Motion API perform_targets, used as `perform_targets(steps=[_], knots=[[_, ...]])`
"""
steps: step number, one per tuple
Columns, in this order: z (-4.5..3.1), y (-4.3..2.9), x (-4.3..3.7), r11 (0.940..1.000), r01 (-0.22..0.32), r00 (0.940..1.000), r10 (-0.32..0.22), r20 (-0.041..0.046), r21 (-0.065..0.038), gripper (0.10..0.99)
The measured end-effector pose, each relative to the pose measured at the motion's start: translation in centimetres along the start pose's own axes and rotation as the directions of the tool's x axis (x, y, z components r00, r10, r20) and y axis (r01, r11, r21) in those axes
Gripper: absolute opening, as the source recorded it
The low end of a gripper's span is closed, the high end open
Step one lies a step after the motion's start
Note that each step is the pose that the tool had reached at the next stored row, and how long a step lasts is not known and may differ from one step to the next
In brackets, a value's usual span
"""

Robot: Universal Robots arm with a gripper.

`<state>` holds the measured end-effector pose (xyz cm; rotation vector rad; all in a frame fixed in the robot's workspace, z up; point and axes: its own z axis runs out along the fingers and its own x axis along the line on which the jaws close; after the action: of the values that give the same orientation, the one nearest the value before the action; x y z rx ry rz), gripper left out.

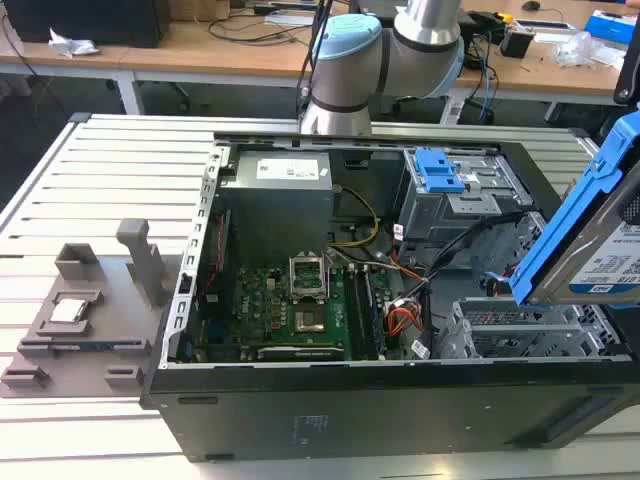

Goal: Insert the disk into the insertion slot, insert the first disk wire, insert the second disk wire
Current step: 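Insert the disk into the insertion slot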

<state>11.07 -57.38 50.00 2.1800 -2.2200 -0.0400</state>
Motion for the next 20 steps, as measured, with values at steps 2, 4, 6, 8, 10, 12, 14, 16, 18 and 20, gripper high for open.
perform_targets(steps=[2, 4, 6, 8, 10, 12, 14, 16, 18, 20], knots=[[0.12, 0.25, 0.0, 1.0, 0.0, 1.0, 0.0, 0.0002, 0.0, 0.365], [0.46, 0.34, 0.01, 1.0, 0.0, 1.0, 0.0, 0.0001, 0.0, 0.365], [0.81, 0.36, 0.0, 1.0, 0.0, 1.0, 0.0, 0.0001, 0.0, 0.365], [0.98, 0.36, 0.0, 1.0, 0.0, 1.0, 0.0, 0.0, 0.0, 0.365], [1.19, 0.36, 0.0, 1.0, 0.0, 1.0, 0.0, 0.0001, 0.0, 0.365], [1.42, 0.36, 0.0, 1.0, 0.0, 1.0, 0.0, 0.0001, 0.0, 0.365], [1.66, 0.36, 0.0, 1.0, 0.0, 1.0, 0.0, 0.0, 0.0, 0.365], [2.11, 0.35, 0.0, 1.0, 0.0, 1.0, 0.0, 0.0001, 0.0, 0.365], [2.25, 0.34, 0.0, 1.0, 0.0, 1.0, 0.0, 0.0, 0.0, 0.365], [2.34, 0.34, 0.0, 1.0, 0.0, 1.0, 0.0, 0.0, 0.0, 0.365]])
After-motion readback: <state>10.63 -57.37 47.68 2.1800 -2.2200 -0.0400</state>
